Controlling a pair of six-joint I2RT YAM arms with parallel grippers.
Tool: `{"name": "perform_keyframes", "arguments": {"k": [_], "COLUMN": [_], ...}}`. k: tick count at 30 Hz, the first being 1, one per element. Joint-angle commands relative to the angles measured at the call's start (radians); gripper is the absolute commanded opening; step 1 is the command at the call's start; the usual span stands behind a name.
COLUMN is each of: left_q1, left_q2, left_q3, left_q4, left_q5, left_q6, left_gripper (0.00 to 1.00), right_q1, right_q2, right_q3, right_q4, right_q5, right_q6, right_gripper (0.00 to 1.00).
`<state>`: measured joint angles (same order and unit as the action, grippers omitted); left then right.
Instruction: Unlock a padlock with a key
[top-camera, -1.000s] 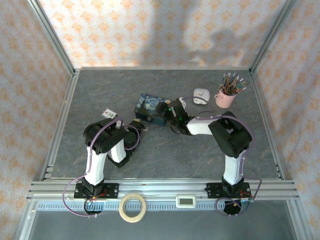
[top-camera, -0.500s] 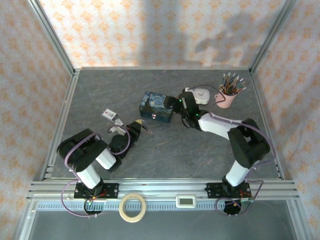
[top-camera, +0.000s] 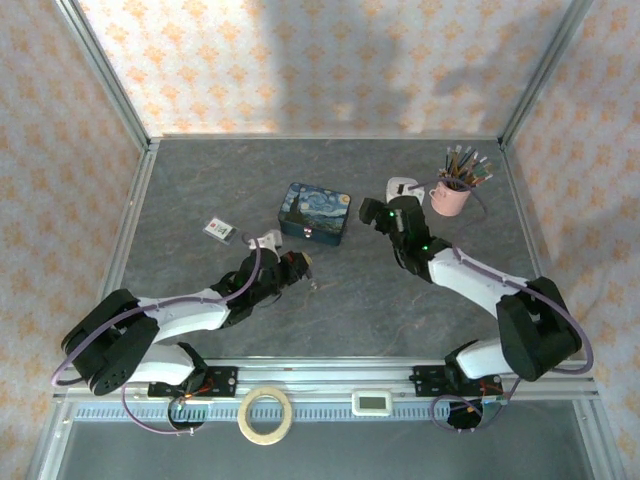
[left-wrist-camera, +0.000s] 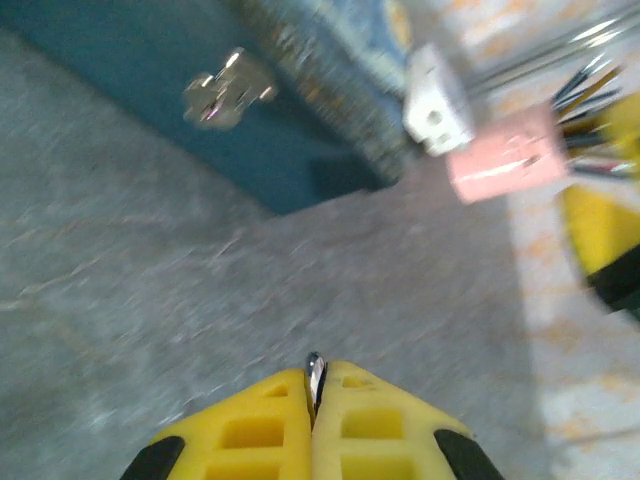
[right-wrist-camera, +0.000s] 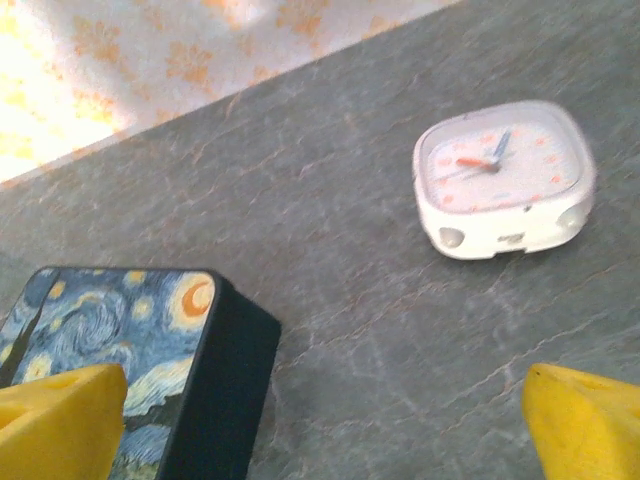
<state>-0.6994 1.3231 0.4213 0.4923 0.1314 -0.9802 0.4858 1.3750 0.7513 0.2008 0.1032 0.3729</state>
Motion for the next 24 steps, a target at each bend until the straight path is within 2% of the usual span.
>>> {"name": "perform_keyframes", "arguments": {"k": [1,7,11,15,17,22,24], "left_q1": [-0.026,-0.108,-0.128,-0.133,-0.134,-0.136,-0.135], "left_q2": [0.031,0.132,0.199,0.258,0.275,0.252,0.224], "left_q3": [0.037,0.140,0.177,0.210,0.223,0.224,0.225], "left_q4": [-0.174,-0.235,-0.215,-0.212,-0.210,-0.211,-0.227], "left_q5": [0.012,-0.033,-0.033,-0.026,-0.024,-0.067,-0.103], "left_q6": [0.070,0.109,0.108,0.105,0.102,0.084,0.087], "left_gripper": [0.00,0.00,0.00,0.07,0.12,0.40,0.47], "right_q1": [-0.006,-0.019,-0.021,-0.030,-0.040,-0.092,-0.119], "right_q2": [-0.040,-0.070,-0.087,-0.107,-0.115,-0.148,-0.159], "right_q3": [-0.032,-0.063,-0.088,-0.125,-0.146,-0.206,-0.223], "right_q4": [0.023,0.030,0.037,0.066,0.082,0.144,0.162], "right_q5": [0.098,0.130,0.144,0.153,0.160,0.110,0.099], "right_q6": [-0.022,-0.006,0.000,-0.018,-0.032,-0.105,-0.137], "right_gripper": [1.00,1.00,1.00,1.00,1.00,1.00,1.00]}}
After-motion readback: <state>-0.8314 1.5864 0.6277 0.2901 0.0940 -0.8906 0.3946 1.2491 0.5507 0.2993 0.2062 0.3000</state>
